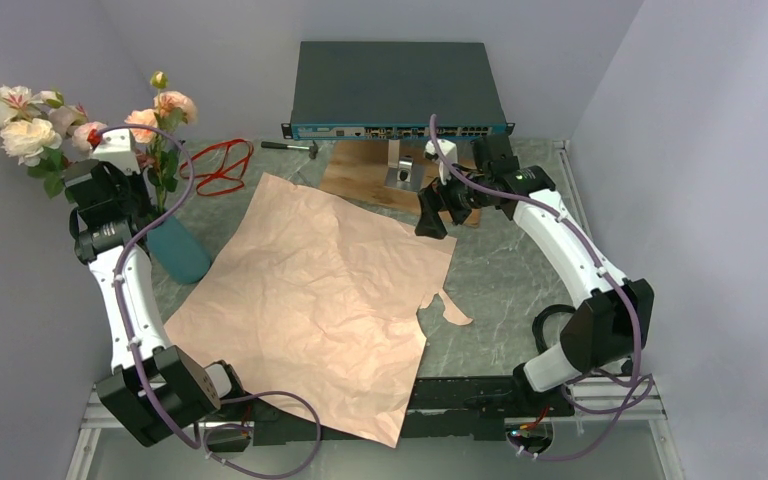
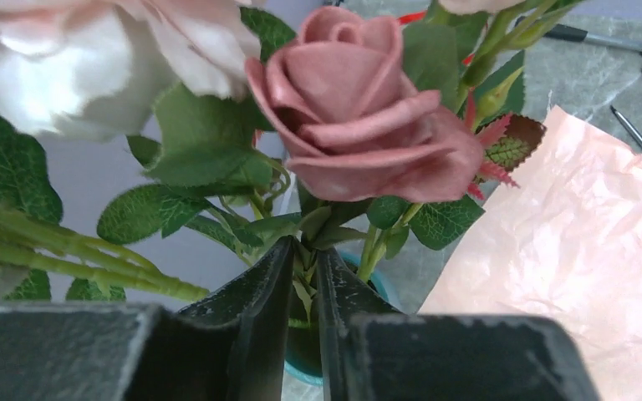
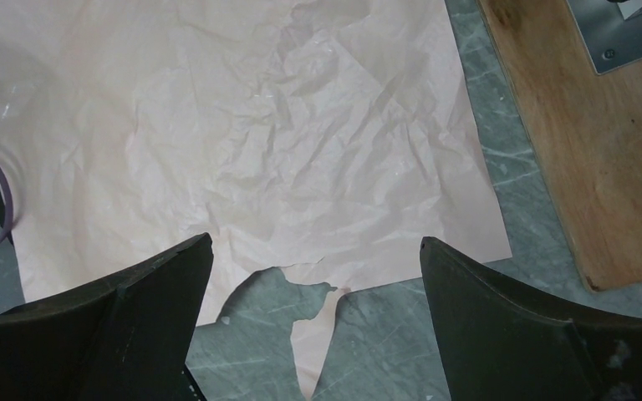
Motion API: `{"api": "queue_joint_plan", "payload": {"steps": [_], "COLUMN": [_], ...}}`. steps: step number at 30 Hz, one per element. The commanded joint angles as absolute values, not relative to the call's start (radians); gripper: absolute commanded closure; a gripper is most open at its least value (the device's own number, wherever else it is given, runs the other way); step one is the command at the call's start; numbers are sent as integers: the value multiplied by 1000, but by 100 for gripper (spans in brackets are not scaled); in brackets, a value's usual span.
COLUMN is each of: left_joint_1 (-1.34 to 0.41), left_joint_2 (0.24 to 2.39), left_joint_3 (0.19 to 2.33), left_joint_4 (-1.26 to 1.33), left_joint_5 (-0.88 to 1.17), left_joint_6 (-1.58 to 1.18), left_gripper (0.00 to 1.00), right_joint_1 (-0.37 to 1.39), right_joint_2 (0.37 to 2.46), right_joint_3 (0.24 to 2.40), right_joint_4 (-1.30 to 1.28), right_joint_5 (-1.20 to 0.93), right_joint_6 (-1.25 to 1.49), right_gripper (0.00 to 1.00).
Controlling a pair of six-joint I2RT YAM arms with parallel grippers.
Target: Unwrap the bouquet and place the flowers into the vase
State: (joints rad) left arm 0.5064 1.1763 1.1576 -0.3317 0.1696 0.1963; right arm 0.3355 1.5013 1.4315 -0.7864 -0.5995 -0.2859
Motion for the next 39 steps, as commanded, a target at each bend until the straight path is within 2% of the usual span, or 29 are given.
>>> {"api": "queue_joint_plan", "payload": {"steps": [1, 9, 20, 32, 39], "left_joint_1": [511, 510, 510, 494, 424], "left_joint_2": [1135, 1070, 1040, 1007, 1019], "left_joint_3": [1198, 1225, 1331, 1330, 1141], "left_joint_4": [-418, -591, -821, -1143, -1238], "left_joint_5": [197, 259, 419, 845, 767], "left_joint_6": [179, 196, 250, 612, 837], "left_gripper": [75, 34, 1, 0, 0], "right_joint_1": [337, 339, 380, 534, 556], "right_joint_2": [1532, 1530, 1540, 1667, 1799], "right_joint_3": [1475, 1433, 1403, 1364, 1392], "right_joint_4": [-799, -800, -822, -803, -737], "right_joint_5": [-580, -594, -583, -467, -426], "right_joint_6": [-354, -383, -477, -654, -683], "right_gripper": [2, 4, 11, 15, 18]}}
